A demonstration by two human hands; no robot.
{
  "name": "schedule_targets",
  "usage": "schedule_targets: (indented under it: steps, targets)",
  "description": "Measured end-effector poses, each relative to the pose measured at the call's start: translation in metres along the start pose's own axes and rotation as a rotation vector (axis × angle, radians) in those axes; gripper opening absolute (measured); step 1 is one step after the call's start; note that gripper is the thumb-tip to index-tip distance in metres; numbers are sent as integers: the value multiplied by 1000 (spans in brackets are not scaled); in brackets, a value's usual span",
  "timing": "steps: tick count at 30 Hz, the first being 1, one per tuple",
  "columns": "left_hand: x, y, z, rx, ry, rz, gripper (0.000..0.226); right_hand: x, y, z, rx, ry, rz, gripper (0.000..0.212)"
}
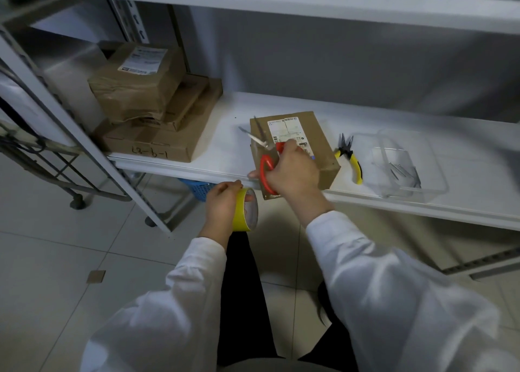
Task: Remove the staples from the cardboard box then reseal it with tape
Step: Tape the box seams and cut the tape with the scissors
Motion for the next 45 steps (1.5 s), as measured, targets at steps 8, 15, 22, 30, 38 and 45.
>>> schedule_targets:
  steps: [8,15,22,30,38,45]
  targets:
    - [-3,-1,11,82,54,3,22,-5,-18,-10,36,-67,215,41]
    - [2,-4,1,96,13,25,18,-13,32,4,13,-171,224,39]
    - [0,-1,-14,-65,-98,-7,11,-19,78,16,-48,-19,-19,42]
    - [3,33,-53,-302,-260,-196,8,-11,95,15,-158,127,-173,57]
    - [2,28,-70,-312,-208,-113,11,-9,102,26,-179,180,-239,53]
    - [-1,24,-68,-267,-167,-55,13,-12,44,5,-593,-235,-56,49]
Point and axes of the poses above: each hand's wrist, its own x-axis away from the middle knuckle, its own z-axis out of the back of the hand, y = z × x, the point moved 9 cm from there along -x, towards the middle knuckle, and after that the axes turned 8 degrees about x, right-handed, at the moved point
